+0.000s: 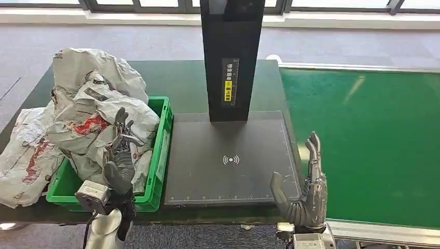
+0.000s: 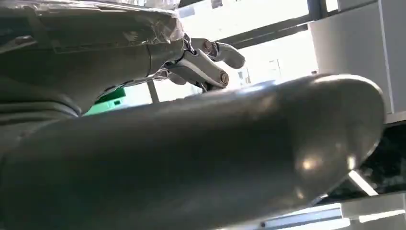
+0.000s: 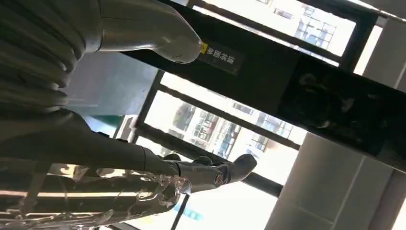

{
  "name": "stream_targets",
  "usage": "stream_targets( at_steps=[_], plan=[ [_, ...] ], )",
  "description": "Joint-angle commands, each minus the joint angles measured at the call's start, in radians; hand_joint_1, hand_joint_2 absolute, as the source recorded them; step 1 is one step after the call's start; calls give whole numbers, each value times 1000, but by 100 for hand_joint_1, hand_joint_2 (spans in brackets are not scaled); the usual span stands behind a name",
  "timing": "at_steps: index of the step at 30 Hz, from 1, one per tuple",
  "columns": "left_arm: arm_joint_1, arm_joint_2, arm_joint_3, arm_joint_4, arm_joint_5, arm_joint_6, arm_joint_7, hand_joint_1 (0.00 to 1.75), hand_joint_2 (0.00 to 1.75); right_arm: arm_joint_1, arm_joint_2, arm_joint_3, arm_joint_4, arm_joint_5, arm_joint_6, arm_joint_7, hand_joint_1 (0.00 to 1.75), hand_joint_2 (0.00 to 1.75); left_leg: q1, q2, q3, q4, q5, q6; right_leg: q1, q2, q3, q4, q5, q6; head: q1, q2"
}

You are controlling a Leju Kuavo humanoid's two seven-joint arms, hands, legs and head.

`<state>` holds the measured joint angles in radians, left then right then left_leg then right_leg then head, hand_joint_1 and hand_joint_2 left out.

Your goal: Moved the parcel from conveyor to table for the left to box.

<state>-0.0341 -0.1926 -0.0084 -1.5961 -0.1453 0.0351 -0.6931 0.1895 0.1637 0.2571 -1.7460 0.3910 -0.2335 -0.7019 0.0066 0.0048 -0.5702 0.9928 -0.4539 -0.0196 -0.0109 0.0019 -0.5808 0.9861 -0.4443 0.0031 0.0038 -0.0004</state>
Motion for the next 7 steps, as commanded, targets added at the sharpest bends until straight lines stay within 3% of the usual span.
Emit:
stream_targets(
  at_steps=[1, 5, 7],
  plan=[
    [-9, 15, -48, 21, 42, -77, -1, 0, 0, -12, 5, -45, 19, -3, 3, 4, 0, 175, 0, -1, 1, -1, 0, 0, 0, -1, 1, -1, 0, 0, 0, 0],
    [-4, 13, -66, 15, 66, -128, -5, 0, 0, -15, 5, -47, 25, -3, 5, 4, 0, 175, 0, -2, 2, -1, 0, 1, 0, -2, 3, -2, -1, 0, 0, 0],
    [0, 7, -90, 8, 107, -315, -5, 0, 0, -23, 4, -44, 37, -5, 9, 4, 0, 175, 0, -1, 1, -1, 0, 1, 0, -1, 2, -1, 0, 0, 0, 0]
  ],
)
